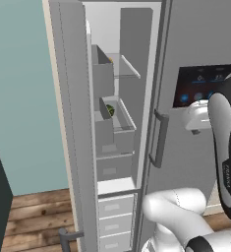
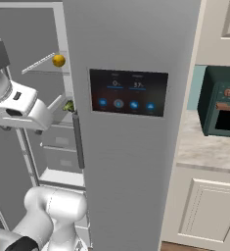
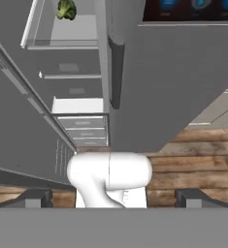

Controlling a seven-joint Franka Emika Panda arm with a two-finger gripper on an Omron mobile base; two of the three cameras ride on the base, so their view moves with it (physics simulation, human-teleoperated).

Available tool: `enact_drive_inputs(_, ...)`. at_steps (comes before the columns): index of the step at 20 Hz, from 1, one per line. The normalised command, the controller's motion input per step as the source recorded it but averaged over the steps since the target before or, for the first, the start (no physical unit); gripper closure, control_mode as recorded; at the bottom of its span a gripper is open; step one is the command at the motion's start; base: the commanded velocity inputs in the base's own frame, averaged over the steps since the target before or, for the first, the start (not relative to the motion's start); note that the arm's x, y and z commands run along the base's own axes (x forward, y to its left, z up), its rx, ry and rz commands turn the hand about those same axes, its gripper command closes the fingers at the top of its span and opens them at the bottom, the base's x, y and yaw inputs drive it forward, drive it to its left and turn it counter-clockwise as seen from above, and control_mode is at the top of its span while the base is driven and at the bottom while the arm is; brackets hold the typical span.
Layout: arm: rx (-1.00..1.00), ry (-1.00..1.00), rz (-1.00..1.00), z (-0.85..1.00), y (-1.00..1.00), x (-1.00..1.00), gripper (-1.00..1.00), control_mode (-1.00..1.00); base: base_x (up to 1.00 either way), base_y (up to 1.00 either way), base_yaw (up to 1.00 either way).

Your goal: Take the broccoli and lemon out of the freezer and place them in the tupperware container on the counter. Then put the tupperware containing the vegetables back in the freezer.

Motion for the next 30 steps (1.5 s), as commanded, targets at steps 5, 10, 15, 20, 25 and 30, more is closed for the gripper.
enact_drive_inputs(5, 0.00, 0.00, 0.00, 0.00, 0.00, 0.00, -1.00, 1.00, 0.13, 0.01, 0.00)
enact_drive_inputs(10, 0.00, 0.00, 0.00, 0.00, 0.00, 0.00, -1.00, 1.00, 0.74, 0.10, 0.00)
enact_drive_inputs(15, 0.00, 0.00, 0.00, 0.00, 0.00, 0.00, -1.00, 1.00, 0.49, 0.10, 0.00)
enact_drive_inputs(20, 0.00, 0.00, 0.00, 0.00, 0.00, 0.00, -1.00, 1.00, -0.32, 0.39, 0.00)
enact_drive_inputs(25, 0.00, 0.00, 0.00, 0.00, 0.00, 0.00, -1.00, 1.00, -0.04, 0.43, 0.00)
enact_drive_inputs(30, 0.00, 0.00, 0.00, 0.00, 0.00, 0.00, -1.00, 1.00, 0.09, 0.05, 0.00)
